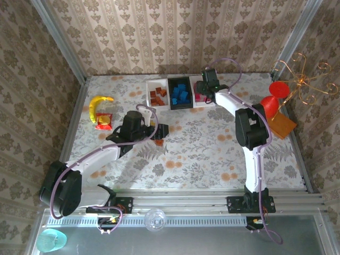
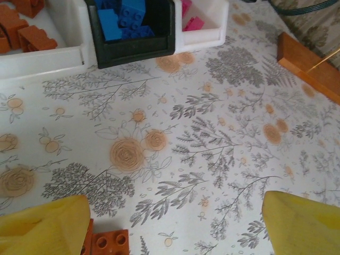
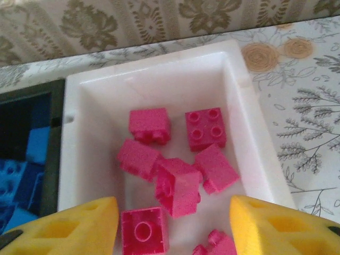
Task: Sort the legos into containers by color
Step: Place the lego in the container, then pick up the lego from the center of the table.
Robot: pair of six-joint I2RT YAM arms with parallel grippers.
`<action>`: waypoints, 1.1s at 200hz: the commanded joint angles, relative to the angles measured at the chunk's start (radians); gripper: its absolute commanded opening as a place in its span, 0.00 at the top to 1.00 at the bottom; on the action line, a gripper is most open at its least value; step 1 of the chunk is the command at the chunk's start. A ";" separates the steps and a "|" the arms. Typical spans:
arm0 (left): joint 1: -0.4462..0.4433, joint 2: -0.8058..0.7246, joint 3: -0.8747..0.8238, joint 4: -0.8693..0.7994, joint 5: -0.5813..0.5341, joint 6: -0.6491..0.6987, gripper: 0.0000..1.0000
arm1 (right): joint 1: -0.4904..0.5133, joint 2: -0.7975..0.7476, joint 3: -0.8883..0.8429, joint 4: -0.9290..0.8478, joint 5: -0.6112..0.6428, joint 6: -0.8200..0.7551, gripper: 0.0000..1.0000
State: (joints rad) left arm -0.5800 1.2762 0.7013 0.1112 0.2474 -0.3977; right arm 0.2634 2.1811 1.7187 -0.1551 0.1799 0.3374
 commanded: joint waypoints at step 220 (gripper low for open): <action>0.394 -0.212 -0.263 -0.094 0.121 -0.013 0.13 | 0.552 -0.181 -0.517 0.229 -0.325 -0.411 0.25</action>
State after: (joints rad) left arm -0.1944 1.0767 0.4446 -0.0059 0.3447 -0.3908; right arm 0.8124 1.9610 1.1454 0.0803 -0.1242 -0.0185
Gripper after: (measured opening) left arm 0.867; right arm 0.784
